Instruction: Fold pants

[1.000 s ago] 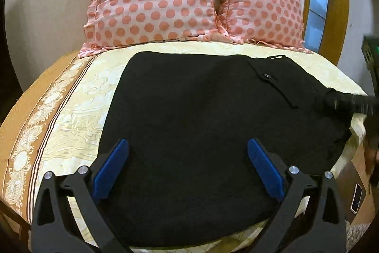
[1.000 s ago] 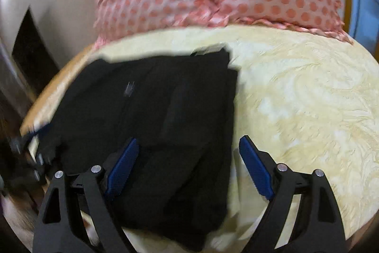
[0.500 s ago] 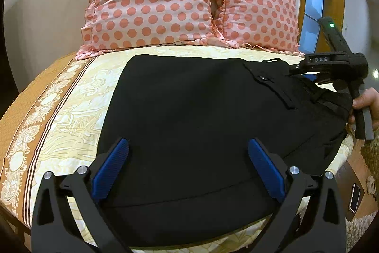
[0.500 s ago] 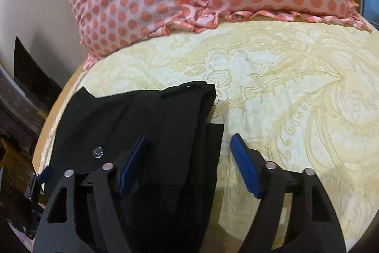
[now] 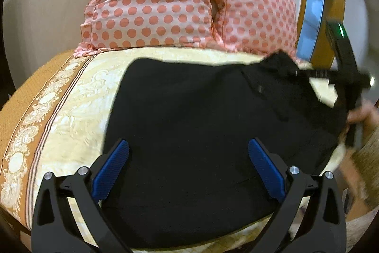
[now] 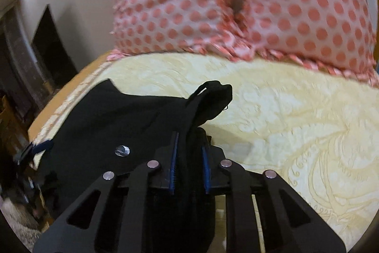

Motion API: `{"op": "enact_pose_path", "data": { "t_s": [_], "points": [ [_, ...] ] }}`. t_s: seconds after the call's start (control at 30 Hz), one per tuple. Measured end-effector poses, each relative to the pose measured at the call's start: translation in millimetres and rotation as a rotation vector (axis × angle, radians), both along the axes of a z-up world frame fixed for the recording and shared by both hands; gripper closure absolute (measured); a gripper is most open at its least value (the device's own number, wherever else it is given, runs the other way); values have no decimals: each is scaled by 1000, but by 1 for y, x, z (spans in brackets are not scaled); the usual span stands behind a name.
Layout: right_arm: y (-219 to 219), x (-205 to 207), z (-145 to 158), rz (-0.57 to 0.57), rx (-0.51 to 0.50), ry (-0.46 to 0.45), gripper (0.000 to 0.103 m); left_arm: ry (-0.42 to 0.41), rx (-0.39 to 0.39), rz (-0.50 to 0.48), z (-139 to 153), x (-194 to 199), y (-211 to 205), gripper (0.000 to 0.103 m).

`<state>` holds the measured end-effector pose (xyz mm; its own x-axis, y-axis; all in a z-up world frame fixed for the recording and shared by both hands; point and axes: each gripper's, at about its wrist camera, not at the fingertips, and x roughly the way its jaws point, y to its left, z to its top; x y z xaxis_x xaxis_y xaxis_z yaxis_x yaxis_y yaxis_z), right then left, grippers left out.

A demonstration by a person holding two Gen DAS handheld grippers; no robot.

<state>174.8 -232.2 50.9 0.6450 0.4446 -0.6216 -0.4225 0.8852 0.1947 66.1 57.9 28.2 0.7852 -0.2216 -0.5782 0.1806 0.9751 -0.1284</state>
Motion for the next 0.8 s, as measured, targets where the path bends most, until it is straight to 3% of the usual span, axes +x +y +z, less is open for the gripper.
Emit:
{"op": "enact_pose_path", "data": {
  "t_s": [0.1,0.17,0.23,0.33,0.37,0.5,0.7,0.8],
  "points": [
    [5,-5,6,19,-22,-38,86,-22,-73,51,23,13,32,2],
    [6,-3,4,14,-35,-36,86,15,-126,82,32,32,55,2],
    [2,1,-1,0,-21,-13,86,107,-203,90,32,62,80,5],
    [-5,5,-7,-14,6,10,86,238,-265,62,21,97,91,22],
    [-6,6,-8,-16,11,12,86,287,-264,51,15,111,91,29],
    [-8,7,-11,-19,21,23,86,385,-230,14,-2,136,78,40],
    [-14,20,-20,-34,45,99,85,443,-226,-25,-11,157,64,49],
    [-21,30,-25,-53,78,160,75,458,-207,-23,-11,164,58,51]
  ]
}}
